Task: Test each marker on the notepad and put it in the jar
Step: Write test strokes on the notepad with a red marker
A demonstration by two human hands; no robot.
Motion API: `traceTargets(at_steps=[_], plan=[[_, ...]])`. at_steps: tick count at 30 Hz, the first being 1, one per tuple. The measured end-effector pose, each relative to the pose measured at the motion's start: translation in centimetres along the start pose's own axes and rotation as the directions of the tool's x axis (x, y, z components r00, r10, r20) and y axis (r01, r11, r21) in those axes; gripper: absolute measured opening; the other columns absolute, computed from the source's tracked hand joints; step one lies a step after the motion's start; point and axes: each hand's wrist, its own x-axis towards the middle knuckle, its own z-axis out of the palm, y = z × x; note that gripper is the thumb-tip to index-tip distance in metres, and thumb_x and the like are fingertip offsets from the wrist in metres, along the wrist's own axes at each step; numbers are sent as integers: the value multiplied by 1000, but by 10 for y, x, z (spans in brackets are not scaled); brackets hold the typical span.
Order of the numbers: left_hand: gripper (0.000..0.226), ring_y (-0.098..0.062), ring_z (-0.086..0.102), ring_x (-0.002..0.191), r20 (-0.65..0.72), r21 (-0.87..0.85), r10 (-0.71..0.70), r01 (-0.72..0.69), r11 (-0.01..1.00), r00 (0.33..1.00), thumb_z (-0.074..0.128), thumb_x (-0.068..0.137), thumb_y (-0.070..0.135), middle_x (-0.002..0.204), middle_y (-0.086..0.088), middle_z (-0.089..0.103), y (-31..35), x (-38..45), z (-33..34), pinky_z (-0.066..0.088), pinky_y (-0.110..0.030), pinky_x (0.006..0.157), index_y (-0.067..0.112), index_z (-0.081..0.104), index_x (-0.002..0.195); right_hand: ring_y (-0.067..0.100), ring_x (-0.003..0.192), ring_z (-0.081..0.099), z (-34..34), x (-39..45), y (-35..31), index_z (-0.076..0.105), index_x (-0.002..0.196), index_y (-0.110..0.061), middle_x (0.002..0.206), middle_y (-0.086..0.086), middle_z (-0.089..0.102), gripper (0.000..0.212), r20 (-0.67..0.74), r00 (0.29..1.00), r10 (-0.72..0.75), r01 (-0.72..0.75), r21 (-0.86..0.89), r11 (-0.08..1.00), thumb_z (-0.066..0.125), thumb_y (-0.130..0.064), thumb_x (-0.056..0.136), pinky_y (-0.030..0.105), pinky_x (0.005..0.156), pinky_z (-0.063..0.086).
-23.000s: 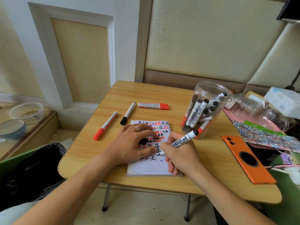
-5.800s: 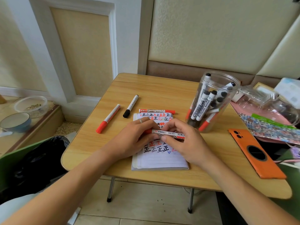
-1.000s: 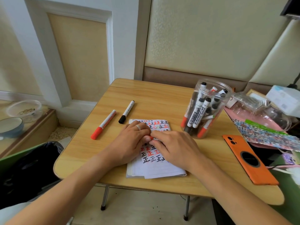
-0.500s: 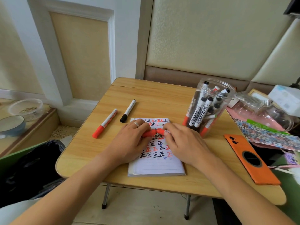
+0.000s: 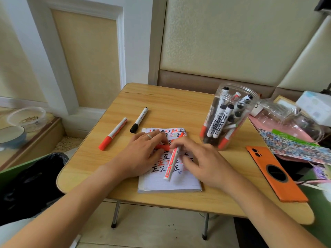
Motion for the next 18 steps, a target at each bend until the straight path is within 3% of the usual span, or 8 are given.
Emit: traceTargets(at_steps=[4, 8, 14, 18], plan=[[39, -8, 36, 141, 82, 13, -19, 18, 1000, 996, 40, 104, 42, 154, 11, 41, 0, 2, -8, 10, -24, 115, 30, 43, 141, 18, 104, 64, 3, -3, -1, 38, 123, -37, 119, -12, 66, 51, 88, 993, 78, -69, -99, 993, 70, -43, 85, 40, 91, 50], [49, -4, 25, 147, 145, 20, -26, 24, 1000, 989, 36, 102, 51, 160, 14, 31, 0, 4, -9, 4, -28, 120, 31, 39, 148, 17, 110, 64, -2, -3, 3, 32, 122, -42, 125, -14, 64, 54, 129, 983, 129, -118, -85, 989, 73, -42, 87, 40, 95, 50], [50, -6, 31, 144, 99, -9, -64, 65, 998, 993, 36, 100, 53, 158, 13, 35, 1, 6, -2, 7, -33, 122, 31, 43, 144, 1, 96, 63, -11, 6, 12, 35, 123, -39, 107, -19, 66, 55, 189, 972, 142, -130, -77, 989, 76, -38, 88, 29, 85, 50], [61, -7, 36, 142, 56, -7, -81, 81, 997, 995, 22, 91, 61, 155, 14, 39, 2, 5, 4, 12, -39, 123, 32, 47, 138, 8, 94, 65, -12, 8, 16, 39, 122, -39, 105, -18, 67, 51, 161, 978, 132, -117, -96, 988, 74, -42, 86, 40, 86, 53]])
